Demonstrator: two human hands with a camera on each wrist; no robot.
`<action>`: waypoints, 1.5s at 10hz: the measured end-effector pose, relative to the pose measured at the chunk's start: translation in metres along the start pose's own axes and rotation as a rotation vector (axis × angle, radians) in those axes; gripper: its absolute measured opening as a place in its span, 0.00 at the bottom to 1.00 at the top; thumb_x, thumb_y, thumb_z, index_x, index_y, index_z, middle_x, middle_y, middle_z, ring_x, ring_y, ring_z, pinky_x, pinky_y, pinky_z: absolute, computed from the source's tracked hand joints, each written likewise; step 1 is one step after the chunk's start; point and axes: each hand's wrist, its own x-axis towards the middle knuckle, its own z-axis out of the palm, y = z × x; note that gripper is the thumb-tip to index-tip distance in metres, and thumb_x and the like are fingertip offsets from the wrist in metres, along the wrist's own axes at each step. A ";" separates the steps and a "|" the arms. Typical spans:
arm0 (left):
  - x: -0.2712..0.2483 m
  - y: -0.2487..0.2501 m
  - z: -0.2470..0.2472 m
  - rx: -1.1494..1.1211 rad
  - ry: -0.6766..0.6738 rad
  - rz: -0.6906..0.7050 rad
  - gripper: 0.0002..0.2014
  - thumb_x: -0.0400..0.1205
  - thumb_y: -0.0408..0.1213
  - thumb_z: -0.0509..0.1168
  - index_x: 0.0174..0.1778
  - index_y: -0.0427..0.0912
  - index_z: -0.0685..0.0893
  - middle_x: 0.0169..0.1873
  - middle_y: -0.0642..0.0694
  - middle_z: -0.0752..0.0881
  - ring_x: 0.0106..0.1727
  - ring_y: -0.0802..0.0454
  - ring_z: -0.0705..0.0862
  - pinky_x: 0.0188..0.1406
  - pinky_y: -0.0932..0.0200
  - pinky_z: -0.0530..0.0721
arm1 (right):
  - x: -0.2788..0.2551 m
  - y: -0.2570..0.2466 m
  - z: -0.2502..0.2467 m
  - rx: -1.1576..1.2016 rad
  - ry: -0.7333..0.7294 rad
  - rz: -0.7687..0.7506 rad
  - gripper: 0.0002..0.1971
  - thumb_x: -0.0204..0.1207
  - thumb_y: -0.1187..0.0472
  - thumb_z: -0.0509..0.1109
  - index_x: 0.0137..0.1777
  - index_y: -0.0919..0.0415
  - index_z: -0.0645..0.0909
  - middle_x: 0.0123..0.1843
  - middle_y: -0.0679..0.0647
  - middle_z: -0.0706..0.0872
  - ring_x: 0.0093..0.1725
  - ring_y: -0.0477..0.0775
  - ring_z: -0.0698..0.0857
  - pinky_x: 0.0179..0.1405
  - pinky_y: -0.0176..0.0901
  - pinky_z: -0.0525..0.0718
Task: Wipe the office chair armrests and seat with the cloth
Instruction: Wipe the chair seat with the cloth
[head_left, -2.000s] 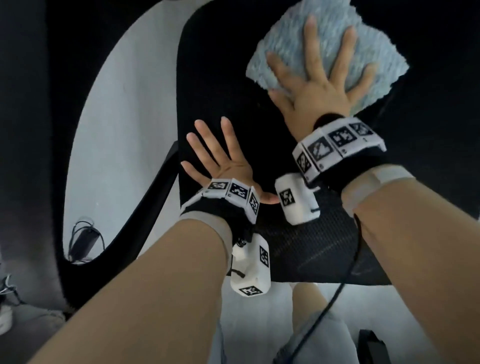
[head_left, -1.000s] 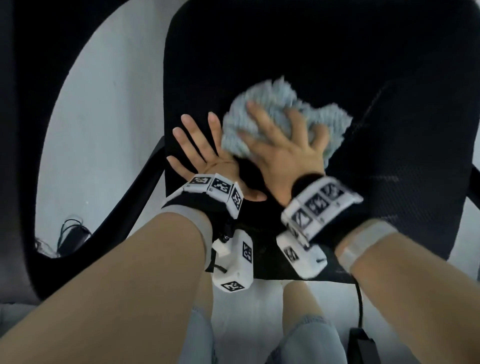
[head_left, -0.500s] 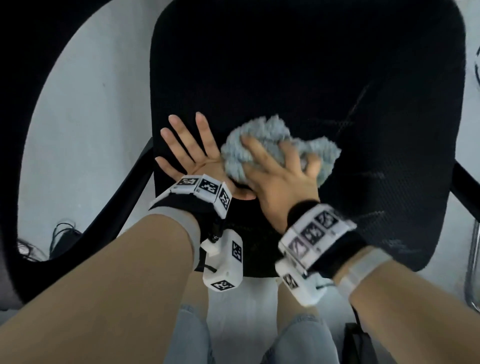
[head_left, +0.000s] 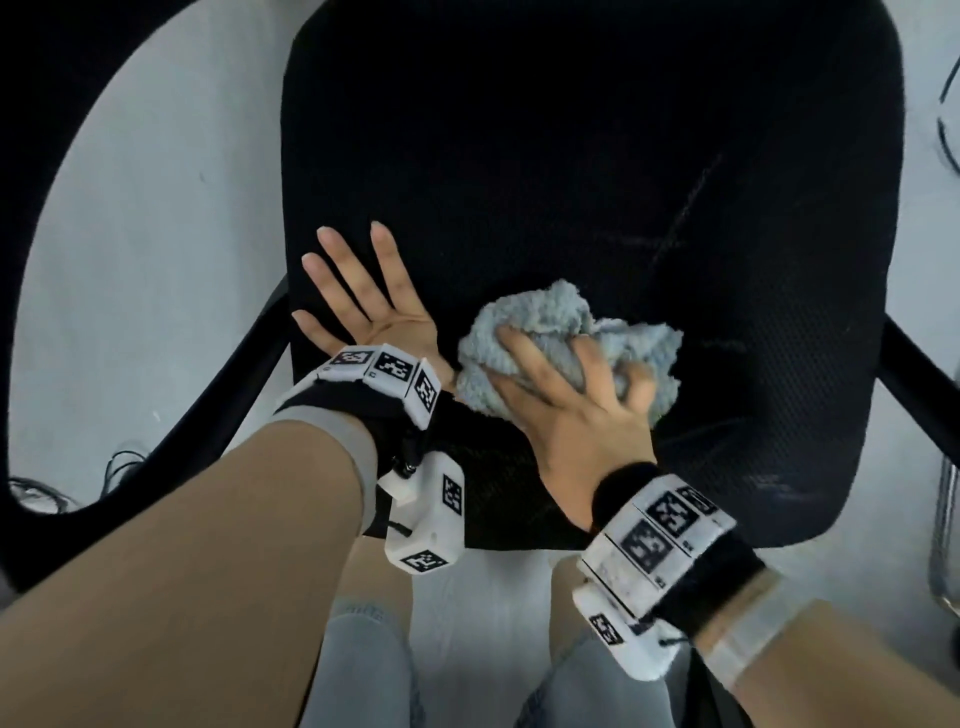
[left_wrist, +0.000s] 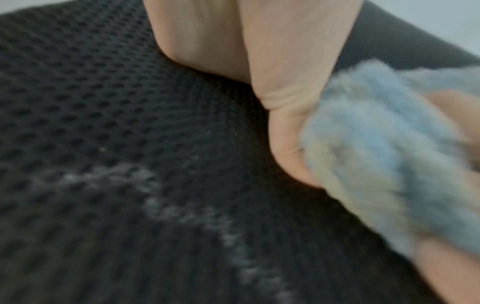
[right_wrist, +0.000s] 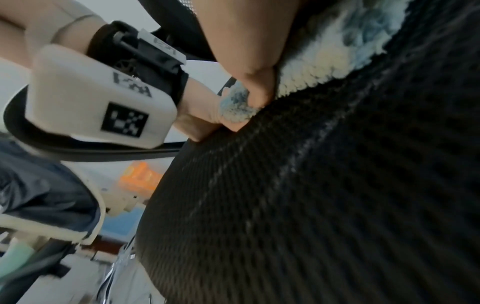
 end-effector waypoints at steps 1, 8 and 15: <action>-0.008 0.004 -0.006 -0.035 -0.036 -0.001 0.73 0.54 0.68 0.72 0.73 0.47 0.20 0.73 0.34 0.20 0.74 0.35 0.21 0.72 0.31 0.34 | 0.025 0.003 -0.009 0.054 -0.001 0.038 0.25 0.79 0.52 0.57 0.73 0.28 0.57 0.81 0.31 0.40 0.72 0.56 0.44 0.66 0.60 0.44; -0.006 0.006 -0.019 -0.023 -0.152 0.008 0.79 0.49 0.65 0.76 0.62 0.45 0.10 0.77 0.32 0.29 0.78 0.31 0.31 0.72 0.27 0.37 | 0.089 0.028 -0.053 0.172 0.212 0.272 0.27 0.80 0.55 0.55 0.75 0.32 0.54 0.83 0.38 0.43 0.78 0.67 0.50 0.71 0.74 0.51; -0.004 0.051 -0.026 0.117 -0.273 0.299 0.72 0.59 0.53 0.79 0.74 0.48 0.20 0.76 0.38 0.24 0.77 0.34 0.27 0.70 0.24 0.36 | 0.057 0.094 -0.062 0.126 0.249 0.364 0.31 0.78 0.61 0.58 0.76 0.35 0.54 0.83 0.43 0.45 0.77 0.66 0.53 0.69 0.71 0.56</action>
